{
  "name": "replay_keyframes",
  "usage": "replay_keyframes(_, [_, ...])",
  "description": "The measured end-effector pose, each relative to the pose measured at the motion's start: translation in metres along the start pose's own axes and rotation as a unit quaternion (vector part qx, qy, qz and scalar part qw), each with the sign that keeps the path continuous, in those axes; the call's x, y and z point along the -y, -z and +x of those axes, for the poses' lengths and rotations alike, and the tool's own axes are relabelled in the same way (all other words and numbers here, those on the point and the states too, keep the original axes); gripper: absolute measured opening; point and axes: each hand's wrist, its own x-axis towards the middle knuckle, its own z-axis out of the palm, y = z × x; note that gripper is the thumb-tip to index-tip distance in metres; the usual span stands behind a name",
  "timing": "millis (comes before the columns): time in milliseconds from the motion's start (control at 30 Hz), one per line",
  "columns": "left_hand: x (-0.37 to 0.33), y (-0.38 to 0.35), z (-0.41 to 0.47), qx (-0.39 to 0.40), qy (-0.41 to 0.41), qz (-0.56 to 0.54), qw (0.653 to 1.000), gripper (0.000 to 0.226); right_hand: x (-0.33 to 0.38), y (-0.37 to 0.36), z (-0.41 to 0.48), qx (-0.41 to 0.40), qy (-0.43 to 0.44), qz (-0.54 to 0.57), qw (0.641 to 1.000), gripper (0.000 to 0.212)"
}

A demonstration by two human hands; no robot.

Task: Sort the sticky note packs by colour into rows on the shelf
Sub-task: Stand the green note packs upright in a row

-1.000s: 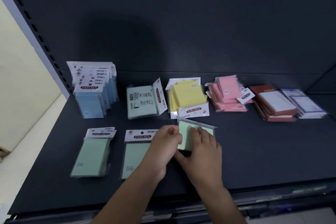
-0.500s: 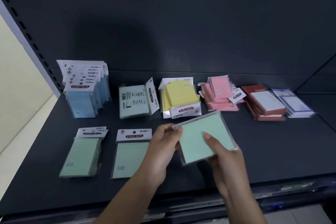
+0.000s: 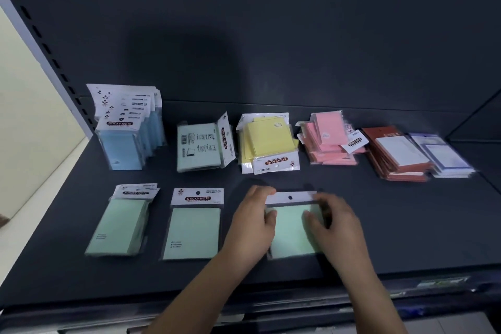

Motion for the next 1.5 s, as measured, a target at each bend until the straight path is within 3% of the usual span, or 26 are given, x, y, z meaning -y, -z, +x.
replay_keyframes(133, [0.000, -0.001, 0.005, 0.002, -0.065, 0.145, 0.987, 0.052, 0.003, -0.011, -0.002, -0.020, -0.066, -0.175, 0.982, 0.031])
replay_keyframes(233, [0.003, 0.010, 0.008, -0.088, -0.099, 0.088, 0.987, 0.045, 0.010, -0.017, -0.003, -0.029, -0.041, -0.201, 0.978, 0.035])
replay_keyframes(300, [0.007, 0.027, 0.010, -0.185, -0.090, 0.039, 0.978, 0.040, 0.017, -0.022, 0.000, -0.046, 0.011, -0.156, 0.987, 0.034])
replay_keyframes(400, [0.015, 0.058, 0.017, -0.263, -0.022, 0.016, 0.964, 0.042, 0.046, -0.033, 0.005, -0.009, 0.078, 0.020, 0.997, 0.025])
replay_keyframes(500, [0.028, 0.082, 0.027, -0.244, 0.053, 0.102, 0.963, 0.049, 0.085, -0.049, 0.012, 0.104, 0.091, 0.169, 0.976, 0.023])
replay_keyframes(600, [0.040, 0.090, 0.033, -0.172, 0.107, 0.152, 0.967, 0.055, 0.107, -0.075, 0.024, 0.127, 0.080, 0.195, 0.969, 0.027])
replay_keyframes(767, [0.050, 0.091, 0.032, -0.125, 0.068, 0.245, 0.959, 0.058, 0.124, -0.092, 0.035, 0.136, 0.041, 0.204, 0.969, 0.028])
replay_keyframes(833, [0.050, 0.091, 0.033, -0.123, 0.028, 0.265, 0.956, 0.055, 0.130, -0.088, 0.034, 0.131, 0.015, 0.266, 0.955, 0.027])
replay_keyframes(900, [0.047, 0.092, 0.035, -0.157, -0.039, 0.251, 0.954, 0.043, 0.138, -0.082, 0.031, 0.147, -0.019, 0.370, 0.917, 0.023])
replay_keyframes(1000, [0.034, 0.099, 0.035, -0.273, -0.122, 0.234, 0.925, 0.027, 0.145, -0.069, 0.026, 0.154, -0.017, 0.467, 0.871, 0.028])
replay_keyframes(1100, [0.023, 0.110, 0.029, -0.364, -0.137, 0.170, 0.906, 0.018, 0.147, -0.062, 0.024, 0.149, 0.026, 0.485, 0.861, 0.035])
replay_keyframes(1200, [0.010, 0.128, 0.017, -0.382, -0.033, -0.026, 0.923, 0.007, 0.142, -0.065, 0.026, 0.108, 0.017, 0.471, 0.875, 0.035])
replay_keyframes(1333, [-0.002, 0.147, 0.001, -0.325, 0.076, -0.295, 0.895, 0.006, 0.134, -0.068, 0.023, 0.155, -0.015, 0.467, 0.870, 0.036])
replay_keyframes(1400, [-0.004, 0.142, -0.003, -0.300, 0.086, -0.334, 0.889, 0.006, 0.133, -0.065, 0.017, 0.176, -0.006, 0.486, 0.856, 0.027])
replay_keyframes(1500, [-0.002, 0.122, -0.005, -0.259, 0.100, -0.335, 0.900, 0.014, 0.119, -0.061, 0.015, 0.116, -0.035, 0.473, 0.873, 0.012])
